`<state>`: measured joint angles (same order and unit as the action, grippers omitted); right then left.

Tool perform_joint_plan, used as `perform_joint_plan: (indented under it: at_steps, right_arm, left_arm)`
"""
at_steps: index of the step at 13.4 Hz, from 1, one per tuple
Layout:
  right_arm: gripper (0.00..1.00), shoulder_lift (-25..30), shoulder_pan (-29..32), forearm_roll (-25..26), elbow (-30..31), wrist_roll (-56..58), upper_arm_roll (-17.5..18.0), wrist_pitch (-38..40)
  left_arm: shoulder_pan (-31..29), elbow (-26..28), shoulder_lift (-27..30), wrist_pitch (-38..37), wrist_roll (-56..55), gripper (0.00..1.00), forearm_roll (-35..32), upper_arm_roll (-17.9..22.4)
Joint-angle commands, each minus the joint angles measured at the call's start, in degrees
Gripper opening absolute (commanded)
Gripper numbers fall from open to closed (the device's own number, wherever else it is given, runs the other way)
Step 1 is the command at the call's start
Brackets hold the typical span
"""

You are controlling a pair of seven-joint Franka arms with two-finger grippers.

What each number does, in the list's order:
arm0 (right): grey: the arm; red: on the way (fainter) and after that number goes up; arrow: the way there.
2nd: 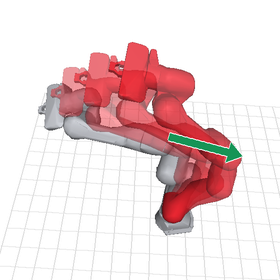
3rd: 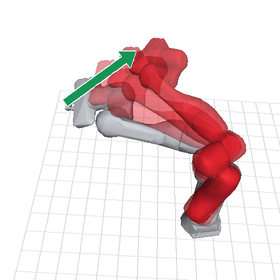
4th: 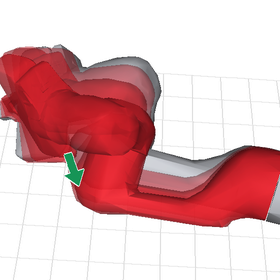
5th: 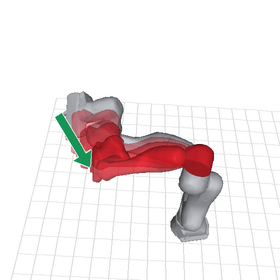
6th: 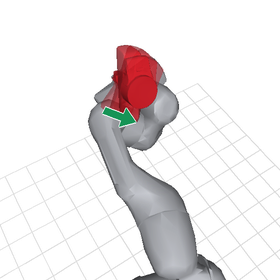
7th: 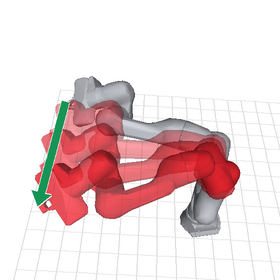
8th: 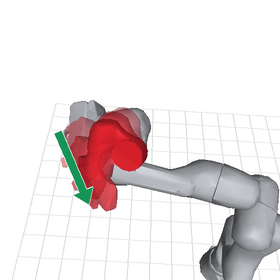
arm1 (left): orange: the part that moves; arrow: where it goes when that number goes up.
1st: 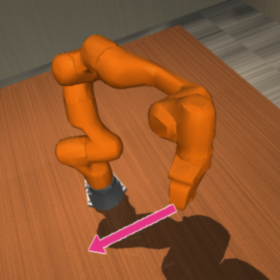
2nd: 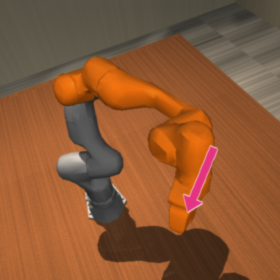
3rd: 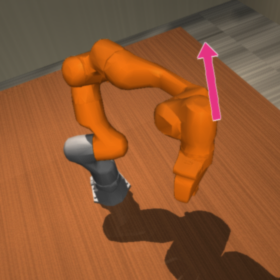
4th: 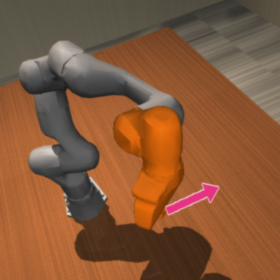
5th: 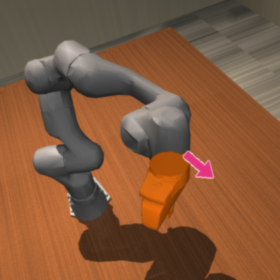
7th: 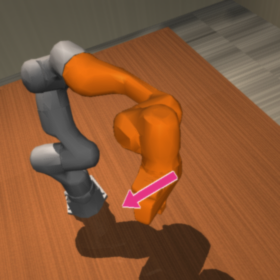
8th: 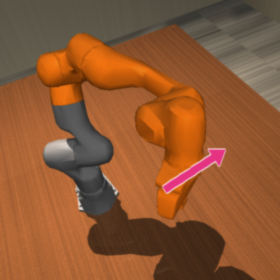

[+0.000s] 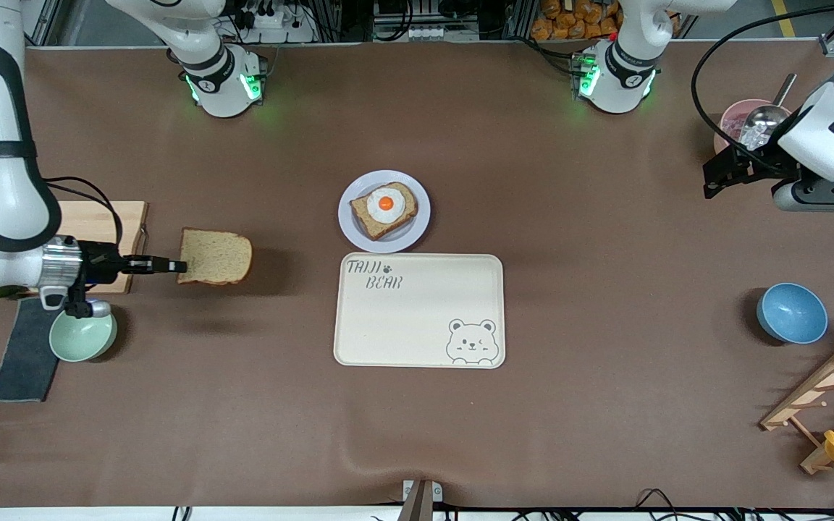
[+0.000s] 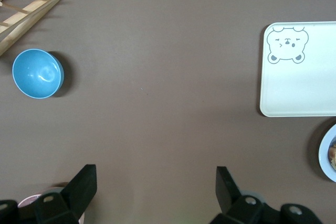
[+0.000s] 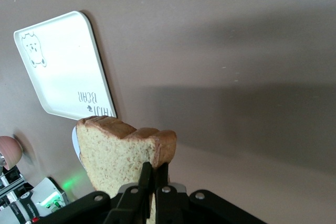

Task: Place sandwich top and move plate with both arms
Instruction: 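Carry the bread slice with the right gripper to the egg plate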

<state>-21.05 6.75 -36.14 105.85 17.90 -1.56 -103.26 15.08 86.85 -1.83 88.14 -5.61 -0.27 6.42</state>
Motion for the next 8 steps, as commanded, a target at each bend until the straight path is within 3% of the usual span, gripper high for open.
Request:
perform_joint_plan:
  at_steps: [1,4,8]
  right_arm:
    - [0.0,3.1,-5.1,-3.8,5.3,-4.5,-0.6,-5.3]
    - [0.0,4.3,-11.7,-7.4,10.1,-5.5,-0.6,-13.5]
    - [0.0,4.3,-16.8,-10.9,11.1,-5.7,-0.6,-15.5]
  left_arm:
    - [-0.5,-0.6,0.1,-0.4,0.2,1.0,0.7,0.3]
    - [-0.7,-0.6,0.1,-0.4,0.2,1.0,0.8,0.2]
    - [-0.6,-0.7,-0.1,-0.2,0.2,1.0,0.8,0.1]
